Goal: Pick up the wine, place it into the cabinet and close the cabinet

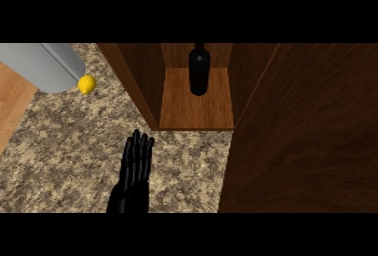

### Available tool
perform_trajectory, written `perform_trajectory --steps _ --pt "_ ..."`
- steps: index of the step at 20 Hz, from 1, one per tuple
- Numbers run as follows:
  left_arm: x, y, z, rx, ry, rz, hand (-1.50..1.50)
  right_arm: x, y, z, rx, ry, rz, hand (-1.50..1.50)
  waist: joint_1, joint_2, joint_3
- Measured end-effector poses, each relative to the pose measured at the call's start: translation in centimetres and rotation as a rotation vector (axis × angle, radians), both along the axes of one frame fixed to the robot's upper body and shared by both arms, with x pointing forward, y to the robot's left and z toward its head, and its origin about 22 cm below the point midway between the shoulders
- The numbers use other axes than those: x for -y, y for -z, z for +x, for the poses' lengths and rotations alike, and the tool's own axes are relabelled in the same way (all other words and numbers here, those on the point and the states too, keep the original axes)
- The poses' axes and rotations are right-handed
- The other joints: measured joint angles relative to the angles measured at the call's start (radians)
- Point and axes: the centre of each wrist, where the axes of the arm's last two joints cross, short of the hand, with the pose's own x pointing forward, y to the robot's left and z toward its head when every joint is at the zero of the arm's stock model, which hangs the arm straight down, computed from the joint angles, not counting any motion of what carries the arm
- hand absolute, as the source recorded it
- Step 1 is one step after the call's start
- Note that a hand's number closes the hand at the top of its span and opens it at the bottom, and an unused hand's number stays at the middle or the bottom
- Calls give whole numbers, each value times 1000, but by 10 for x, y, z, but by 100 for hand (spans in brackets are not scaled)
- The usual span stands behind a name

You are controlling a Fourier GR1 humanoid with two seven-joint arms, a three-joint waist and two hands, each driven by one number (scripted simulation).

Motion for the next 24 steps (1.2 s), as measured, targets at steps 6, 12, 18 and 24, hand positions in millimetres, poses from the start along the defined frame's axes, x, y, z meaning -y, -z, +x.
perform_trajectory --steps 6,12,18,24 --pt "-29 -14 -14 4 65 12 -150 -3 2 -2 -28 -66 -51 150 -1 0 0" --pt "-68 -20 -21 3 87 25 -150 -5 7 -7 -65 -118 -77 150 -1 0 -1" --pt "-99 -31 -27 19 65 25 -150 -21 14 -16 -183 -211 -25 150 2 -1 -1" --pt "-130 -40 -20 43 16 15 -150 -42 15 -24 -197 -364 -39 150 2 -1 -1"
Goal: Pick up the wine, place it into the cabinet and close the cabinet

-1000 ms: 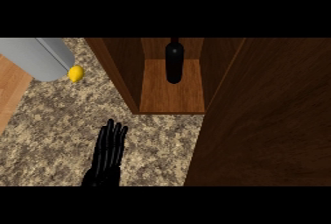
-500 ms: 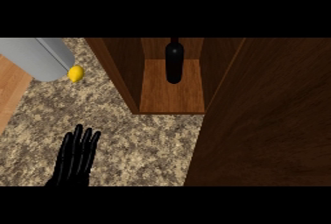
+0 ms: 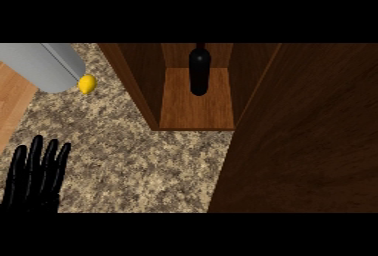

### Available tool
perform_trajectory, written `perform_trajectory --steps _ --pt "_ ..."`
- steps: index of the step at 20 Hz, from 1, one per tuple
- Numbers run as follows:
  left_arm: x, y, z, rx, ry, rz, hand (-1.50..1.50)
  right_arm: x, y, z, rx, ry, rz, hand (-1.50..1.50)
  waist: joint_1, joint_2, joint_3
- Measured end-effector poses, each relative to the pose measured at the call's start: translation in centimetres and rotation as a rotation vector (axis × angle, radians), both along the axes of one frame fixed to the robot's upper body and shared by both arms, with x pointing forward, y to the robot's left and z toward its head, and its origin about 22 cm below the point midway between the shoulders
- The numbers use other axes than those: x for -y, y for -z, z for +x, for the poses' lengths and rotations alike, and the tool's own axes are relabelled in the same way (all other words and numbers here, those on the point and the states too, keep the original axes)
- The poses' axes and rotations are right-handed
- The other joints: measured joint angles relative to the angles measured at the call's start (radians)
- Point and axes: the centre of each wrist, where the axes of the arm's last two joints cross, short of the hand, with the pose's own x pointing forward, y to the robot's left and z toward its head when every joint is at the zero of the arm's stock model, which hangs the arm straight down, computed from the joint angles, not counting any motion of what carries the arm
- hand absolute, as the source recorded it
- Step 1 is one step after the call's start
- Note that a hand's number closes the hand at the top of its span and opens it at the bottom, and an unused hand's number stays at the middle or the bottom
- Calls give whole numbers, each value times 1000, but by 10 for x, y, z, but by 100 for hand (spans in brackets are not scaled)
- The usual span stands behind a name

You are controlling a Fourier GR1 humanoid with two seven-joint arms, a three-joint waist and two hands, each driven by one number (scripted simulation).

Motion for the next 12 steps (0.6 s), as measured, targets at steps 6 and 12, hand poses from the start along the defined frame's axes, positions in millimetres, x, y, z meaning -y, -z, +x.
perform_trajectory --steps 6,12 --pt "-39 -7 -1 7 -31 2 -150 -26 -2 -11 9 -95 4 150 2 -2 -1" --pt "-68 -10 -2 -9 -35 22 -150 -30 -2 -17 -16 -48 13 150 0 -5 -2"
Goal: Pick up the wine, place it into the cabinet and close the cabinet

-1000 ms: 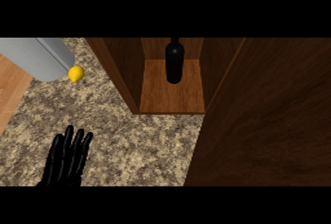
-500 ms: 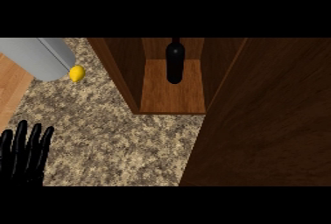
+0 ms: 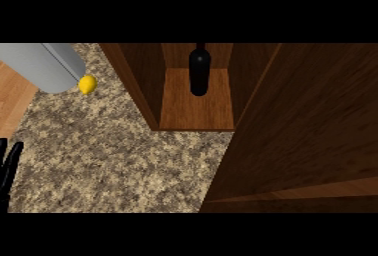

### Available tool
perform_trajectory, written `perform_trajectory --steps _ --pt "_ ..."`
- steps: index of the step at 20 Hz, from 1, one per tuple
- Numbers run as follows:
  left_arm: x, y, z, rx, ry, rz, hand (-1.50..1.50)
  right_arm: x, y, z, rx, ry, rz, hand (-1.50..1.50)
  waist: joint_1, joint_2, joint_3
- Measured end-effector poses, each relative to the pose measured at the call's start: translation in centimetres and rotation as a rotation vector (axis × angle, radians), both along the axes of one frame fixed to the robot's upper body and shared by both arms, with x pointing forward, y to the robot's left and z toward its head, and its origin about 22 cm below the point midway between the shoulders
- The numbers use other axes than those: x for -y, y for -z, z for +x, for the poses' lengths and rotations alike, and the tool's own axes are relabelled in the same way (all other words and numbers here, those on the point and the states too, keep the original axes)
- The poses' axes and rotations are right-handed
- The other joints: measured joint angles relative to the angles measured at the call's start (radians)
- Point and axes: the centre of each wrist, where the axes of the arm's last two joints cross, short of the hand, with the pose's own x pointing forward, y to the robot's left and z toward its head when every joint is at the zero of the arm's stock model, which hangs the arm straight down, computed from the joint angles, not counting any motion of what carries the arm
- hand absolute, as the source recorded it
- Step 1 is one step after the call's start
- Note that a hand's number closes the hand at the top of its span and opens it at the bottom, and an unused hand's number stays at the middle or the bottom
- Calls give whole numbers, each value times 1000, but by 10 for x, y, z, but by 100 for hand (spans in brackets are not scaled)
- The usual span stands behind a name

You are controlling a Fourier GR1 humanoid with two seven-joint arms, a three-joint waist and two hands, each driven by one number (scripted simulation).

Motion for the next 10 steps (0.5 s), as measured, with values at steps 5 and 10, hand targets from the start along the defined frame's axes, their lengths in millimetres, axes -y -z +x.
perform_trajectory --steps 5,10 --pt "-15 -8 4 0 9 11 -150 -12 -1 0 -4 20 13 150 2 -1 -1" --pt "-24 -14 11 -1 23 7 -150 -24 -3 1 57 52 13 150 3 1 -1"
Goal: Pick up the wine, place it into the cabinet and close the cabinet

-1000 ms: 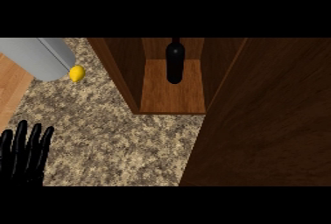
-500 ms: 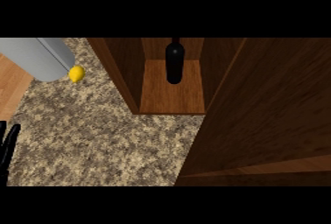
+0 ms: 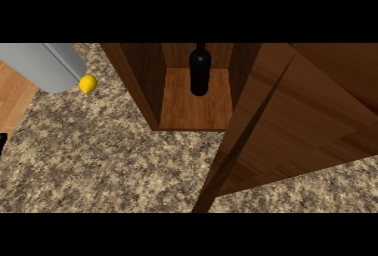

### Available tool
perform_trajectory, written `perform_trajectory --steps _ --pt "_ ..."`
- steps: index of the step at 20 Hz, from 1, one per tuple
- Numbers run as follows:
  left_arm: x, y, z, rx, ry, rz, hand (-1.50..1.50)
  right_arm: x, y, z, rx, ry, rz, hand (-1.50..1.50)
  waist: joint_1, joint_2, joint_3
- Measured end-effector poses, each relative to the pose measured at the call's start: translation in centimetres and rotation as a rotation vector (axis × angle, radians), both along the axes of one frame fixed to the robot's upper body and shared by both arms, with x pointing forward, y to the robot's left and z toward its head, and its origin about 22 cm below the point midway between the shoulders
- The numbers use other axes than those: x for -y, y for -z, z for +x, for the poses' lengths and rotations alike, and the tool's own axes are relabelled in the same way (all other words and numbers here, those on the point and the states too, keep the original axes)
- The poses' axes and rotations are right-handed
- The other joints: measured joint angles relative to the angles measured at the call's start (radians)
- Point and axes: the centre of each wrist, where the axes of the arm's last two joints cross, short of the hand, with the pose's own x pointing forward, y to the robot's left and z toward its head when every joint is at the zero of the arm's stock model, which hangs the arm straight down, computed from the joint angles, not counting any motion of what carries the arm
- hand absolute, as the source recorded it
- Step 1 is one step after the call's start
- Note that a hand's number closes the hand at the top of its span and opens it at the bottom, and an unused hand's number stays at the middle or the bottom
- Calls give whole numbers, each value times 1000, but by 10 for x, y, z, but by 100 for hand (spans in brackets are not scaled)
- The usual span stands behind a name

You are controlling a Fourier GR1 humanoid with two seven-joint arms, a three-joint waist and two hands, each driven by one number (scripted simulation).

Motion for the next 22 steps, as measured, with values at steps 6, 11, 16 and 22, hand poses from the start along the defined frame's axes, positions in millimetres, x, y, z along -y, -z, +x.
perform_trajectory --steps 6,11,16,22 --pt "-5 -4 6 -9 27 -24 -150 -7 -5 1 75 28 -37 150 8 2 0" --pt "1 -6 10 -19 47 -47 -150 -13 -11 5 103 7 -57 150 14 5 0" --pt "5 -8 15 -13 62 -62 -150 -23 -19 16 95 -19 -27 150 28 10 -1" --pt "12 -8 22 -14 75 -67 -150 -75 -41 62 114 -19 15 150 42 14 0"
